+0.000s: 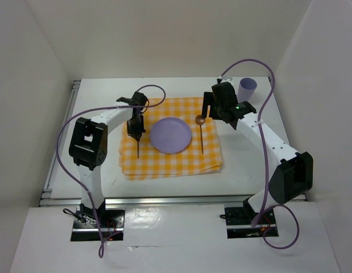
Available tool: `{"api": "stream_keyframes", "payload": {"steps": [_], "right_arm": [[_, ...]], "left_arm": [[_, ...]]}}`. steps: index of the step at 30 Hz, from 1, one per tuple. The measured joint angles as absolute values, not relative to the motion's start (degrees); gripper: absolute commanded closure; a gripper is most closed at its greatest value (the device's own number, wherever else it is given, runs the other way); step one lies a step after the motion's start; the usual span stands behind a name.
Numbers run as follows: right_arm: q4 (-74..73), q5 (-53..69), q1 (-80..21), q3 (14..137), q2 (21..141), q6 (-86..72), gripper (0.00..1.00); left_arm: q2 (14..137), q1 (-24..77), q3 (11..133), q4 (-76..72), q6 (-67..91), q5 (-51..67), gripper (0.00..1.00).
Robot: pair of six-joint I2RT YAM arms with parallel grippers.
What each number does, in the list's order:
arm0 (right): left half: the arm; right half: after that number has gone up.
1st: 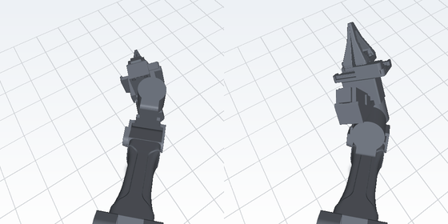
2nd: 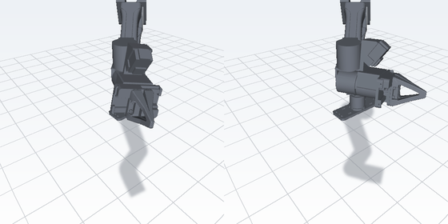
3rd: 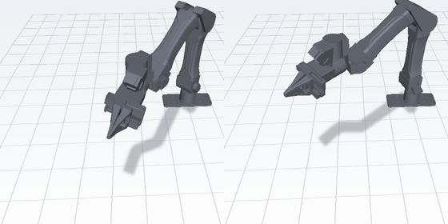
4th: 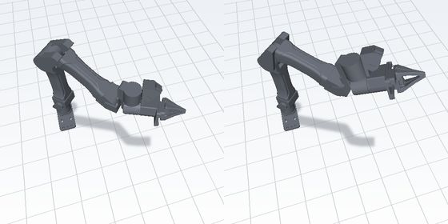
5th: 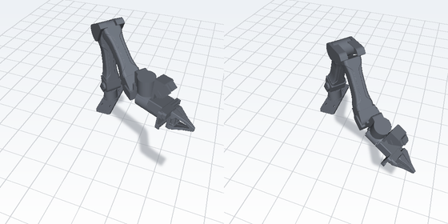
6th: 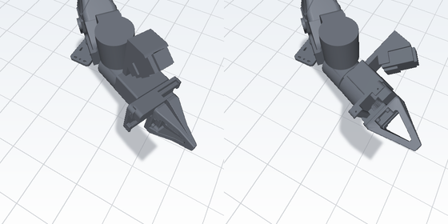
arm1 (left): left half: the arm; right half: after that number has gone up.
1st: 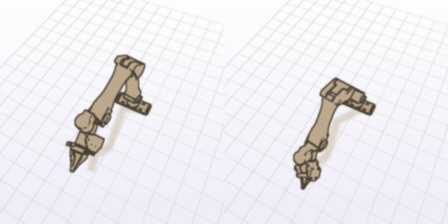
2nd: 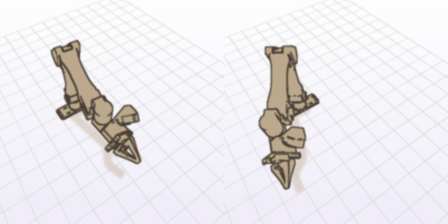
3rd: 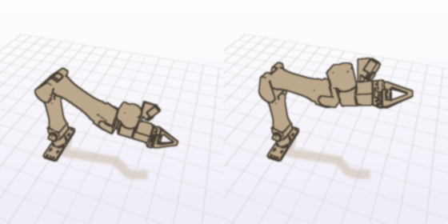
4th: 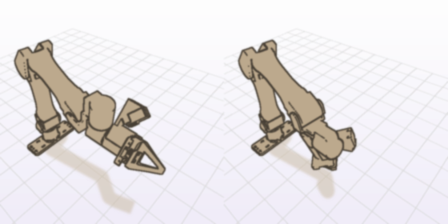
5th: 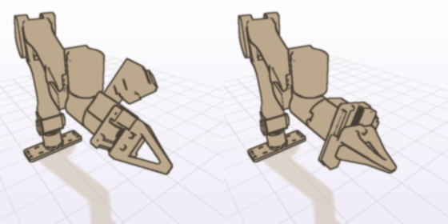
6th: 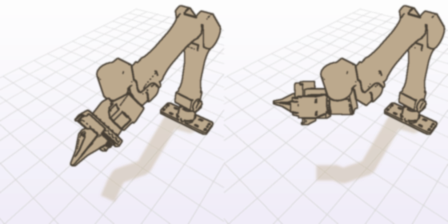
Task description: Set the dinner table for one person
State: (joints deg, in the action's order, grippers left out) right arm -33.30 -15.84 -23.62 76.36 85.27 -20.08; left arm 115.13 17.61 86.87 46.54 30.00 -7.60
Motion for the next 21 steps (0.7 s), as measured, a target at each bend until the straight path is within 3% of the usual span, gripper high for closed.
{"api": "stream_keyframes", "payload": {"steps": [12,21], "right_arm": [[-33.89,-15.84,-23.62,76.36,85.3,-20.08,0.15],[-33.95,-15.77,-23.62,76.36,85.32,-20.1,0.08]], "left_arm": [[117.69,17.93,86.89,46.06,27.29,-7.6,0.98],[117.99,17.93,87.55,47.57,25.89,-7.22,0.59]]}}
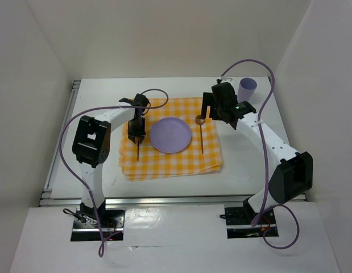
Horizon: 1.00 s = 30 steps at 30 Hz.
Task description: Set the dinner table for one person
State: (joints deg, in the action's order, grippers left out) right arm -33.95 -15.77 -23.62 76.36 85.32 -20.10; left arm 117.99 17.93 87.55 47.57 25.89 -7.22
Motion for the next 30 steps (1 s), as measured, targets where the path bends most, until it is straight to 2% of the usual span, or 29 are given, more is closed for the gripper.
{"api": "stream_keyframes", "payload": {"steps": [2,3,9,17,20,25,30], "right_arm": [[-33.95,-15.66,-23.57,76.38,85.45,-20.1,0.06],[-34.02,-15.59,-23.51,76.51,85.69,-20.1,0.06],[-35.16,-13.26,-19.81,81.6,90.19,-20.1,0.04],[-35.94,-8.01,-0.23,98.35,102.26,-20.32,0.06],[-36.12,-7.92,4.8,105.27,108.55,-20.21,0.09],[-37.01,-8.19,8.27,116.71,120.77,-19.33,0.15],[-38.35,-8.4,8.67,122.39,129.45,-17.82,0.2]], "left_arm": [[118.06,17.93,88.05,48.31,25.52,-7.2,0.52],[118.06,17.93,88.47,48.82,25.52,-7.2,0.38],[118.02,17.93,91.61,50.78,25.28,-6.96,0.37],[113.78,17.93,96.71,52.6,22.15,-7.22,0.37],[109.6,17.93,97.3,51.64,20.01,-8.49,0.37],[104.2,17.52,96.77,49.47,17.63,-11.68,0.37],[102.98,15.79,94.11,48.16,16.36,-13.39,0.37]]}}
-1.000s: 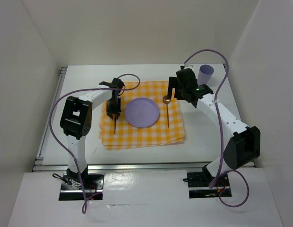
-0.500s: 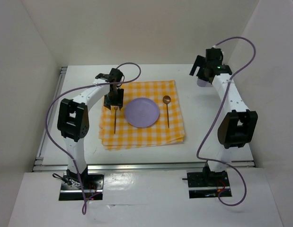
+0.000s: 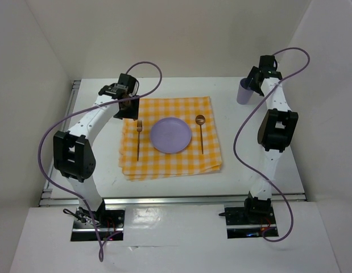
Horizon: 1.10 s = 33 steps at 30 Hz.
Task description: Set the dinner table for one person
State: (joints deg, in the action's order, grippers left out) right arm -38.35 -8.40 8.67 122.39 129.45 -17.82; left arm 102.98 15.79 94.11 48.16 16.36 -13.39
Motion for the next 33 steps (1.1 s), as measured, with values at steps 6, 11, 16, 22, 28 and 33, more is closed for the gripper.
{"api": "stream_keyframes", "payload": {"steps": [6,11,16,22,28,33], "right_arm": [[-38.59,-8.43,8.86,123.22,132.31,-16.82,0.43],[-38.33,-8.34,8.93,124.29,132.49,-16.78,0.89],[-38.39,-9.17,8.95,124.38,132.49,-16.84,1.0],[-38.63,-9.63,8.34,119.35,128.16,-14.48,1.0],[-40.8,-10.72,1.21,118.17,120.84,-11.53,1.0],[-41.15,-8.69,-10.2,118.28,117.67,-10.59,1.0]], "left_arm": [[102.98,13.45,92.55,48.07,15.9,-14.15,0.37],[102.98,12.88,92.55,47.92,15.07,-14.76,0.37],[102.98,12.88,92.44,47.94,14.98,-14.76,0.37],[102.98,12.88,92.44,47.9,14.96,-14.74,0.37],[102.98,12.82,92.44,47.92,14.74,-14.85,0.37],[102.98,12.19,92.44,47.81,14.5,-15.18,0.37]]}}
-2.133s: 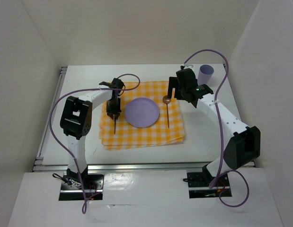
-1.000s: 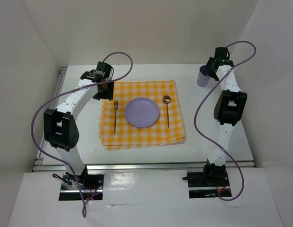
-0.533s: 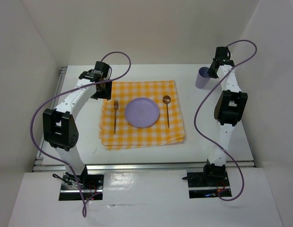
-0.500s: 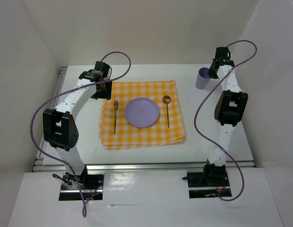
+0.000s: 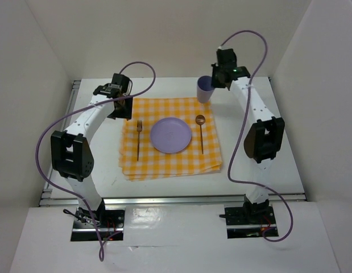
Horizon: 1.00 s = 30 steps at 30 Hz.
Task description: Set the dinner table for one person
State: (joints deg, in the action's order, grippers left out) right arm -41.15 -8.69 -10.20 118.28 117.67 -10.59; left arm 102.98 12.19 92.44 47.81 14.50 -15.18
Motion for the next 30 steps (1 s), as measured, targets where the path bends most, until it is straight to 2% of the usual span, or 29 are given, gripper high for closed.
{"api": "stream_keyframes", "payload": {"steps": [6,12,20,23,26,30], "right_arm": [[-42.68,-7.73,-17.89,121.58,122.23,-10.33,1.0],[-44.97,-8.14,-17.93,124.14,128.01,-10.15,1.0],[-45.15,-8.12,-17.63,123.96,128.84,-10.15,1.0],[-45.06,-7.94,-17.63,123.96,129.16,-10.09,0.73],[-45.04,-7.62,-17.63,124.05,130.08,-10.13,0.55],[-45.01,-7.05,-17.63,124.05,131.37,-9.98,0.42]], "left_arm": [[102.45,10.37,90.98,47.29,13.67,-15.16,0.37],[101.01,9.28,89.95,47.03,13.65,-15.09,0.37],[100.31,9.13,89.93,46.37,13.65,-14.68,0.37],[100.31,9.13,89.86,46.19,13.65,-14.68,0.37],[100.31,9.13,89.47,46.22,13.65,-14.66,0.37],[100.31,9.13,89.21,46.24,13.65,-14.63,0.37]]}}
